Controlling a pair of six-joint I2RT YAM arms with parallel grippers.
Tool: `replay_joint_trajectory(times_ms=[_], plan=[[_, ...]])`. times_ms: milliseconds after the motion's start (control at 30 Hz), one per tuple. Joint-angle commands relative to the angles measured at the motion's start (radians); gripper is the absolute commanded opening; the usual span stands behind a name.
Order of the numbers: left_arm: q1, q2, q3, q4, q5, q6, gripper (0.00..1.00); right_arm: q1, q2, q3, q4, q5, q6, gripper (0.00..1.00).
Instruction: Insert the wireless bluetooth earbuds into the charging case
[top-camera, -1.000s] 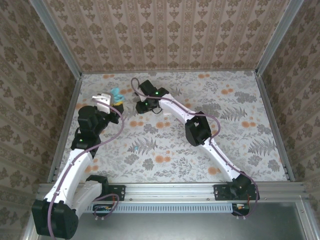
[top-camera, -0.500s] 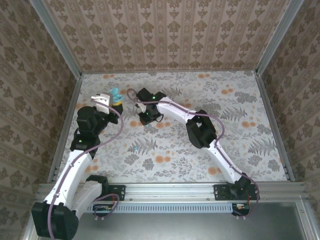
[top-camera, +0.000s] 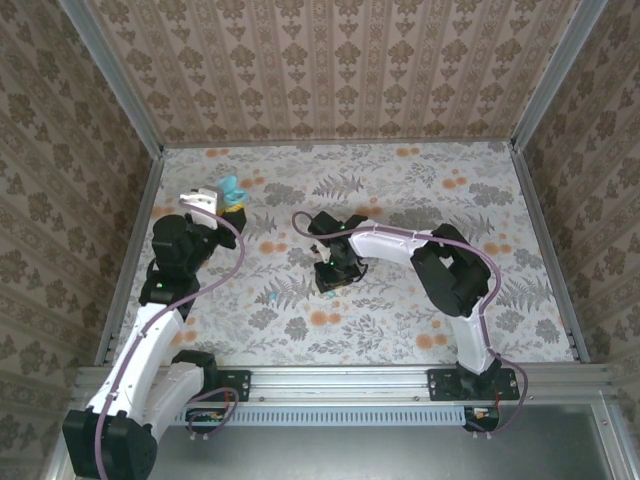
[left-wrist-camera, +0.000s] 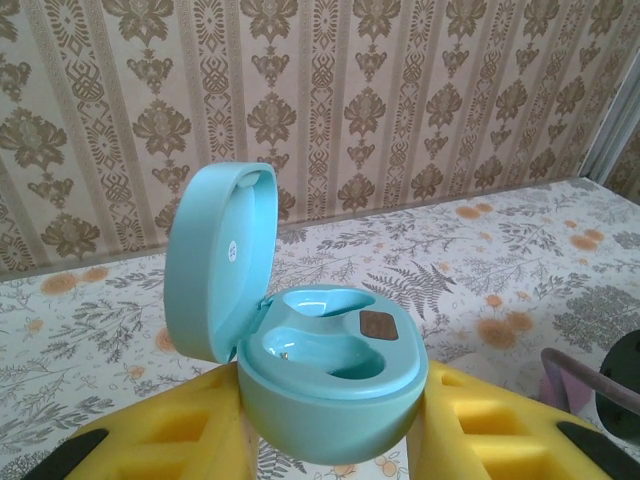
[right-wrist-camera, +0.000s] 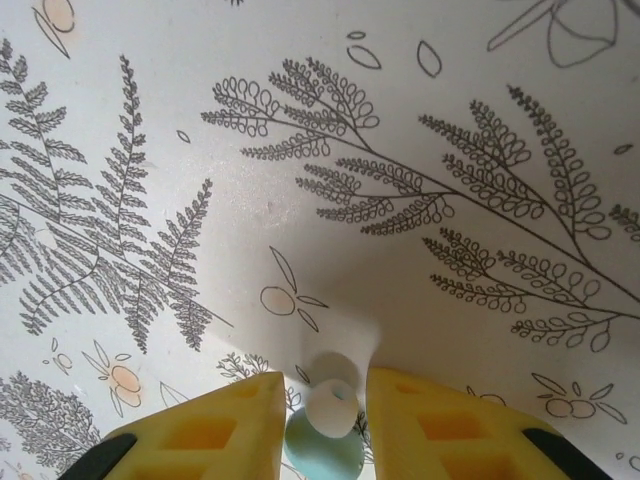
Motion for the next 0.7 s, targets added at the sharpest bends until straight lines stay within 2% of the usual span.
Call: replay_joint_trajectory(times_ms=[0,133,300,433,533,667], plan=[[-0.009,0.002,0.002,0.035,0.027,-0.025,0.38,-0.003,-0.045,-0.047,-0.017,-0.036,0.034,0.31],[-0.018,0.003,0.002,0.037,0.019,-0.026,0.38,0.003,-0.071,-0.057,-0.04,0.029,0.033,0.39],[-0.026,0.002,0.008,0.033,0.013,-0.024,0.38,0.01,-0.122,-0.048,-0.037,0.162,0.049,0.38],[-0.031,0.002,0.008,0.026,0.012,-0.018,0.38,0.01,-0.166,-0.082,0.012,0.146,0.139,0.36],[-0.032,0.004,0.01,0.026,0.015,-0.016,0.38,0.027,-0.167,-0.098,-0.007,0.213,0.168,0.35],[-0.031,0.014,0.008,0.034,0.016,-0.015,0.38,0.057,-0.136,-0.102,0.015,0.192,0.192,0.42]])
